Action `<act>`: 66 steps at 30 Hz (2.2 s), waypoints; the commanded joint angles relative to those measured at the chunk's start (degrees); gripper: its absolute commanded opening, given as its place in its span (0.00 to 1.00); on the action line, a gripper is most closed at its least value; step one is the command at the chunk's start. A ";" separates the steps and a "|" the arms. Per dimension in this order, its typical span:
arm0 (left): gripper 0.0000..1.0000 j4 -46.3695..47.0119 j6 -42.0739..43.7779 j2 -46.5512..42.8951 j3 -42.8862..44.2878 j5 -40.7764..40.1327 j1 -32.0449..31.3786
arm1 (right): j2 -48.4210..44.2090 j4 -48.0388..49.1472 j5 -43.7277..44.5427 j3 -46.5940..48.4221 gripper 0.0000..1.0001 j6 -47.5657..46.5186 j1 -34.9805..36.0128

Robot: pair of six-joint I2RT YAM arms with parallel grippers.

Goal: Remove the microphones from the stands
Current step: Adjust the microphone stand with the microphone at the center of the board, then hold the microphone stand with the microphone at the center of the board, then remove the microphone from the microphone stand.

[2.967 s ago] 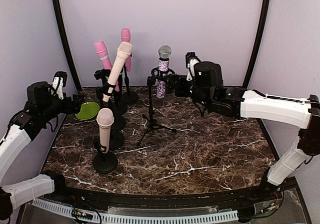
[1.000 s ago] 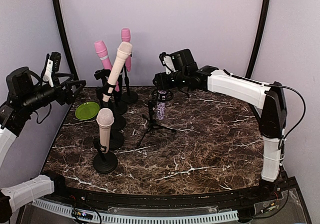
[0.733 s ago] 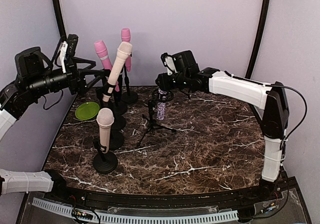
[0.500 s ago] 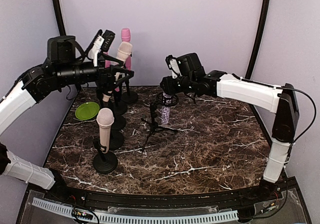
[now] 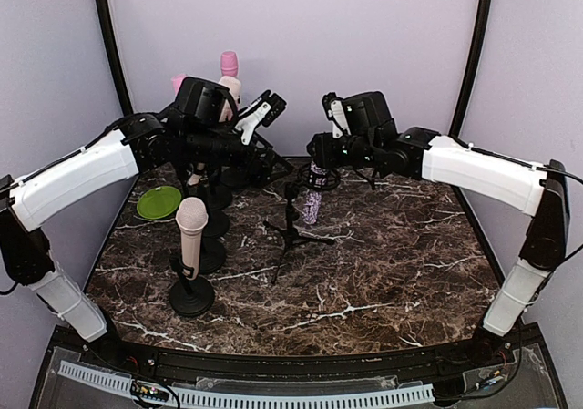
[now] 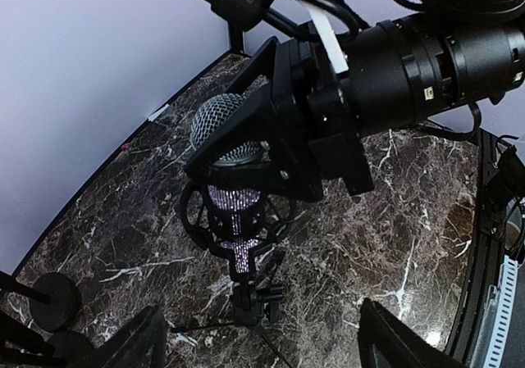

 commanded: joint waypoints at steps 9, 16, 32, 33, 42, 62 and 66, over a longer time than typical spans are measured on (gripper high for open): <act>0.75 -1.15 1.17 5.55 1.51 1.91 -0.54 | 0.33 4.62 0.45 0.07 0.21 1.64 0.17; 0.70 -1.78 1.39 9.32 1.96 1.06 -0.85 | 1.02 5.98 -1.18 -1.13 0.21 3.27 0.23; 0.50 -1.03 2.21 12.85 -0.55 -2.58 -0.95 | -0.26 7.50 -3.34 -1.99 0.21 4.48 0.21; 0.46 -1.02 2.22 12.87 -0.94 -2.36 -0.94 | -0.43 7.47 -3.30 -1.98 0.21 4.47 0.18; 0.30 -0.69 2.79 13.09 -2.54 -1.42 -0.91 | -1.40 6.27 -1.74 -0.47 0.21 4.67 0.27; 0.23 -1.61 3.71 14.57 -3.05 -2.32 -0.94 | -3.74 1.16 2.00 5.96 0.21 3.66 0.43; 0.23 -1.85 3.89 14.72 -2.96 -2.82 -0.94 | -4.21 1.31 1.77 6.06 0.21 3.47 0.45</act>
